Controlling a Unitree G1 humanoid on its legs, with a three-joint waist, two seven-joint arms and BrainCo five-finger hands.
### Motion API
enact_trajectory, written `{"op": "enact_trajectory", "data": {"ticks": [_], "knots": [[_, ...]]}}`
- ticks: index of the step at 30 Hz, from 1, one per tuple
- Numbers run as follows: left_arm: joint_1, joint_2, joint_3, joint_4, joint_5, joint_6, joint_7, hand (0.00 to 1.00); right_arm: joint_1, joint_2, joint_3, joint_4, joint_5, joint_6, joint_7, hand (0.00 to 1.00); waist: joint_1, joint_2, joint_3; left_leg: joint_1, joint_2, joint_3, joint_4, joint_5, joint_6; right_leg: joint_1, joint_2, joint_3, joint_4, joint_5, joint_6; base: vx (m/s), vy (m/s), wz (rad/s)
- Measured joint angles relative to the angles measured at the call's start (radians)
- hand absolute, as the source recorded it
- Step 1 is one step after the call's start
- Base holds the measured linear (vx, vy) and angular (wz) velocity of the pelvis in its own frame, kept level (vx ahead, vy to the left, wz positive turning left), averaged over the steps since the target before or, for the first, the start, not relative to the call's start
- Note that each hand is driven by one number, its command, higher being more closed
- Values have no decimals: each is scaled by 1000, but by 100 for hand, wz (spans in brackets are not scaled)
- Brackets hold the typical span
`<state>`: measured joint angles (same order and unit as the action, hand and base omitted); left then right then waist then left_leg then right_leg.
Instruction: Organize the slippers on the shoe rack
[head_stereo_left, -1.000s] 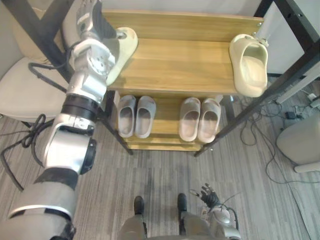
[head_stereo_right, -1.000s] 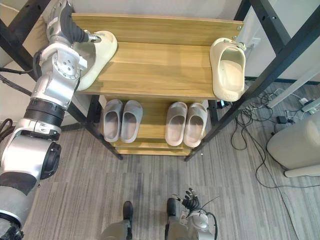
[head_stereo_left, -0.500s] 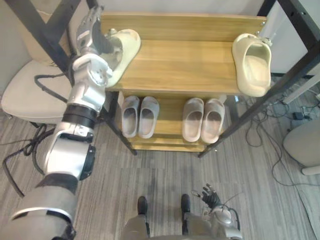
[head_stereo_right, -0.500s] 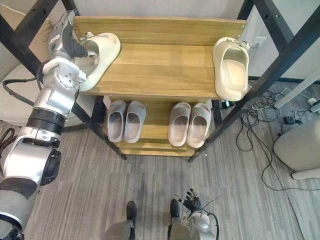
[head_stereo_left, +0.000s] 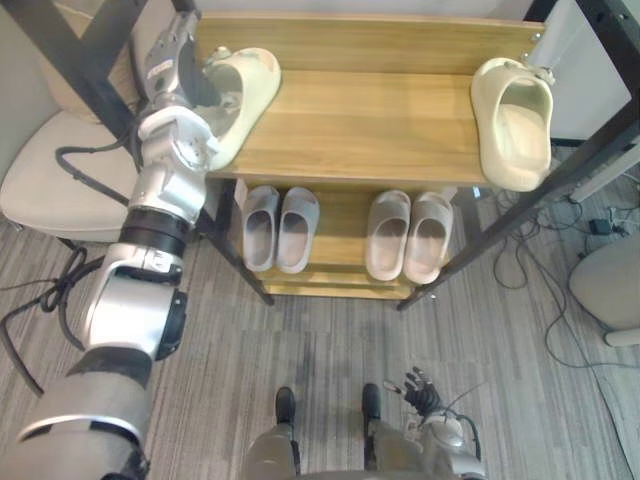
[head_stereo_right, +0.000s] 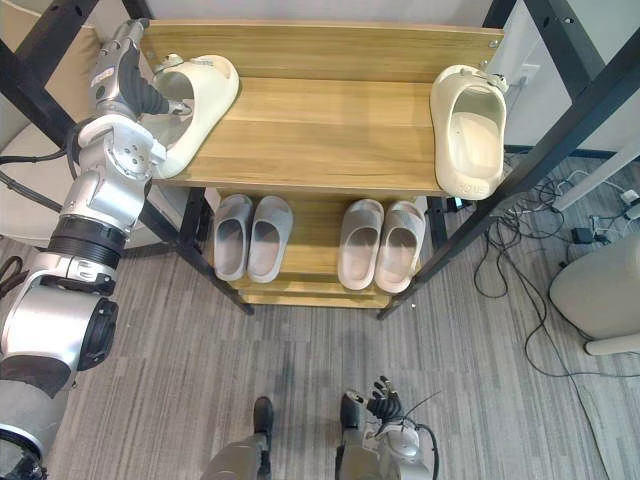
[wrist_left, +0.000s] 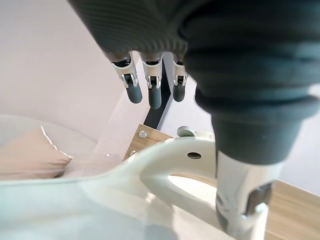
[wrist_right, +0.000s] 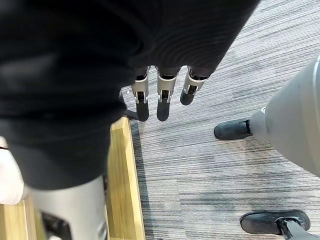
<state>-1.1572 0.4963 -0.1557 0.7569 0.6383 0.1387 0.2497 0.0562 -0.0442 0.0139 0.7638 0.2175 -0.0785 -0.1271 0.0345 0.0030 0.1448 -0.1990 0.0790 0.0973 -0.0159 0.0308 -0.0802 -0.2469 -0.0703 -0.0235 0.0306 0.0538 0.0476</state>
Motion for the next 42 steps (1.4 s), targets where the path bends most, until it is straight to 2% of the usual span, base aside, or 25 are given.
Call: {"op": "enact_trajectory", "data": {"ticks": [10,11,20,32,42], "knots": [[-3,8,-1,1,7,4,-1,0,-6,-3,0,-6,-1,0,0,0,0,-5,0,-12,3,14,1,0,0,-21,1,11,1,5,-2,-5,13,-3],[-3,8,-1,1,7,4,-1,100,-7,-3,0,-6,-1,0,0,0,0,-5,1,-12,3,14,0,0,0,-21,1,11,1,5,-2,0,0,0],[-51,6,-20,1,7,5,1,100,-9,1,-2,-11,-1,0,-3,0,-1,-39,8,-9,1,23,1,0,0,-22,1,25,1,9,-1,-12,23,-2],[-57,-29,-28,1,-18,4,1,100,-9,4,-20,-14,-1,1,-8,0,-2,-40,7,0,-2,24,0,1,2,-14,-1,27,0,11,1,-2,15,0],[-57,-111,-40,4,-54,4,2,100,-16,7,-49,-13,-1,11,-10,0,-2,-41,6,27,-11,22,-25,13,11,5,-5,27,-6,14,5,0,14,1]]}}
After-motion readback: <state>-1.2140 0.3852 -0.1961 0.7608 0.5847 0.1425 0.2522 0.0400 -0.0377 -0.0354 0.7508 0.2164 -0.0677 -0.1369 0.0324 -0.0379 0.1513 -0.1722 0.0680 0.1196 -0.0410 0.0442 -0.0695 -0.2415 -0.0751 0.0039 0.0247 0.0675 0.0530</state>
